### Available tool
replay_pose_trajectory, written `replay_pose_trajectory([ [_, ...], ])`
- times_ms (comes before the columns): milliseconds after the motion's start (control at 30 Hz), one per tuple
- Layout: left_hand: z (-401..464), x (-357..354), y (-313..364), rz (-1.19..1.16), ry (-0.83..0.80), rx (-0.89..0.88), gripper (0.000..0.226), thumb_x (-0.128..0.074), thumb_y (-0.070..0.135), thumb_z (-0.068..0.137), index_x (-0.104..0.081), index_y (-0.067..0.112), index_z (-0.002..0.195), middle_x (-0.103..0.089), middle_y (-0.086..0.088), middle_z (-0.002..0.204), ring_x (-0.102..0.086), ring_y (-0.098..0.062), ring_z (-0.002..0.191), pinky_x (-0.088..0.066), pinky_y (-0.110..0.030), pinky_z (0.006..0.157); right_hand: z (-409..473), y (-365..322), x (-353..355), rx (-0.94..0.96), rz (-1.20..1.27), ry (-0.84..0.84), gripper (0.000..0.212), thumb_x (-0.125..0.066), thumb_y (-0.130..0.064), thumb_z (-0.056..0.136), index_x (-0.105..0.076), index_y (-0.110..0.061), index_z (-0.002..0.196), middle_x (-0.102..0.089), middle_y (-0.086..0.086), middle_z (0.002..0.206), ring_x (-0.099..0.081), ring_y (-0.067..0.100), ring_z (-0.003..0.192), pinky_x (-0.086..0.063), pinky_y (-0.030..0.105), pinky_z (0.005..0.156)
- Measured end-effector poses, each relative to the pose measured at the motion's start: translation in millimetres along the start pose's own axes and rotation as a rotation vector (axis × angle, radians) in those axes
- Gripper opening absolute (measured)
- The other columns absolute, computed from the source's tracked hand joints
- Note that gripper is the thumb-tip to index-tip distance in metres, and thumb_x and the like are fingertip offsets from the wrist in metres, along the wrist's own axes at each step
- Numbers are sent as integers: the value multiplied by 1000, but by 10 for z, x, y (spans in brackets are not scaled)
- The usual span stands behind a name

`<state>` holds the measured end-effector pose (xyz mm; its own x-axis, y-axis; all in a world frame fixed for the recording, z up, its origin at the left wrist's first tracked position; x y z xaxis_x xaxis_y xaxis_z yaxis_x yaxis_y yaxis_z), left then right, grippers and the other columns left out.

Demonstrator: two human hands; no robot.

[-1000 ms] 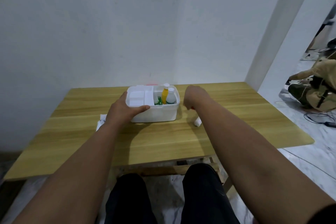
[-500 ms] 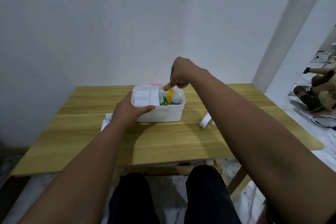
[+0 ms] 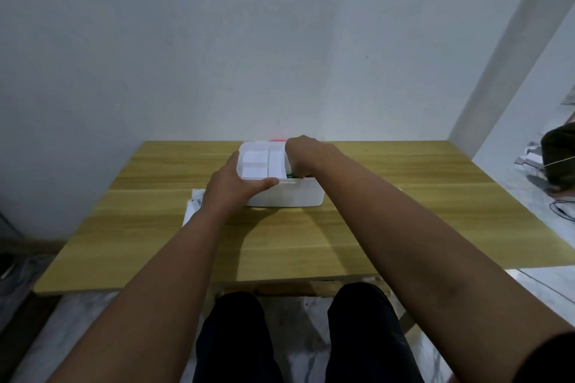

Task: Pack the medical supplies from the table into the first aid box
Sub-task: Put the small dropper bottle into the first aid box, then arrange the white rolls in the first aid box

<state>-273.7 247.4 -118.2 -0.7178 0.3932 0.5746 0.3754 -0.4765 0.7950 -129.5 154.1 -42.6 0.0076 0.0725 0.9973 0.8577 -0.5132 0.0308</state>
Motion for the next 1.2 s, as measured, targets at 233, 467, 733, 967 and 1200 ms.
replay_pose_trajectory([
  [233,-4,-4,-12,11,0,-3,101,-85,70,63,-45,35,148,-60,5,142,-56,-22,126,-55,-43,97,45,-57,9,6,13,-45,37,-67,-8,90,-38,-21,71,-50,1,77,-58,25,86,-53,35,81],
  [467,-1,-15,-12,-16,-18,-9,98,-87,63,69,-43,33,152,-57,3,148,-53,-24,132,-54,-46,101,65,271,371,-100,394,-75,11,-78,-1,86,-69,0,92,-77,17,78,-79,28,66,-67,47,72],
  [733,7,-20,-23,-29,-30,5,99,-86,64,68,-43,32,152,-57,2,147,-54,-26,131,-53,-51,102,-183,1414,224,-434,490,121,13,-62,-5,90,-69,6,91,-77,23,84,-78,35,68,-66,53,69],
  [967,1,8,-25,-61,-8,19,103,-85,74,57,-49,38,147,-63,10,138,-58,-20,126,-54,-46,101,-553,1857,-636,-665,342,-293,68,-82,-66,74,-52,-14,105,-63,8,112,-66,33,106,-55,48,99],
  [1200,6,-7,-9,-31,-11,23,101,-87,68,63,-47,34,150,-60,5,144,-55,-24,130,-53,-47,102,-416,1715,-769,-633,251,-251,44,-81,-51,82,-63,-12,92,-69,2,91,-69,23,91,-56,34,85],
])
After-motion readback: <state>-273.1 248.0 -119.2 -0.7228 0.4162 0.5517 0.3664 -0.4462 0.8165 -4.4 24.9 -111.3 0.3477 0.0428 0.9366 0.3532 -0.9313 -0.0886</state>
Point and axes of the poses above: each hand's wrist, its own z-axis towards the middle knuckle, its own x-axis out of the back of the hand, y = z × x, the point moved 5 cm from there along z, towards the middle knuckle
